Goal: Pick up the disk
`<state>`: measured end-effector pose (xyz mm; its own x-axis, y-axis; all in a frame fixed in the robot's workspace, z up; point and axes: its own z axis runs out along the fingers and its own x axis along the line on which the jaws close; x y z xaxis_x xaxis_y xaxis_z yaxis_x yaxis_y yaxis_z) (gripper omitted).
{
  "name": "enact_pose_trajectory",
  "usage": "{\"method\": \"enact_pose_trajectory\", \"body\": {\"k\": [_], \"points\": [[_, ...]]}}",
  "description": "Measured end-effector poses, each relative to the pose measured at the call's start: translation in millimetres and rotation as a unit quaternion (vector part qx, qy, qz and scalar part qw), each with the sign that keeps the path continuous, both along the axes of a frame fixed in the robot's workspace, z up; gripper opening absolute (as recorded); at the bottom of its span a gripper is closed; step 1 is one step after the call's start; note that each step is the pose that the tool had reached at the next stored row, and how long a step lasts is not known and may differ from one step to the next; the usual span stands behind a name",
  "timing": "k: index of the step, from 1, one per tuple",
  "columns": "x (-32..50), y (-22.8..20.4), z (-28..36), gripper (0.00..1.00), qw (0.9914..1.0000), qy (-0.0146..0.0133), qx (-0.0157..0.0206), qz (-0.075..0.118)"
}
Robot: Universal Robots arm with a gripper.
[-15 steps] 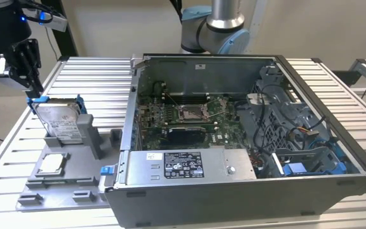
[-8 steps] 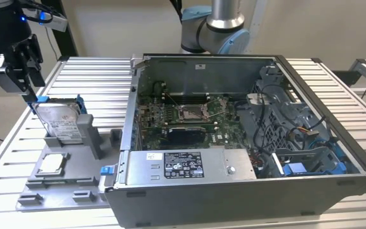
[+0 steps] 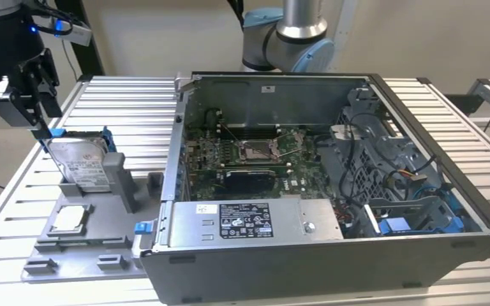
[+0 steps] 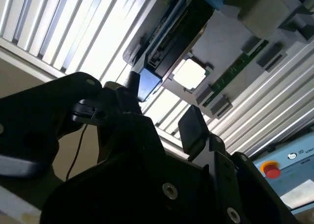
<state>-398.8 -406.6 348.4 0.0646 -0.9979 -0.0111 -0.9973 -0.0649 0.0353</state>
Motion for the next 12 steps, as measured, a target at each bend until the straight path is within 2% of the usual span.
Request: {"method": "enact_pose_trajectory", "body": {"k": [4, 6, 12], "points": [[-2.2, 2.3, -7.1, 1.0, 1.0, -0.0003, 0.0, 0.0], [-4.9, 3.3, -10.8, 1.0, 1.0, -0.0014, 0.0, 0.0], [-8.3, 5.0, -20.0, 1.0, 0.99996, -0.0089, 0.0, 0.0]]}}
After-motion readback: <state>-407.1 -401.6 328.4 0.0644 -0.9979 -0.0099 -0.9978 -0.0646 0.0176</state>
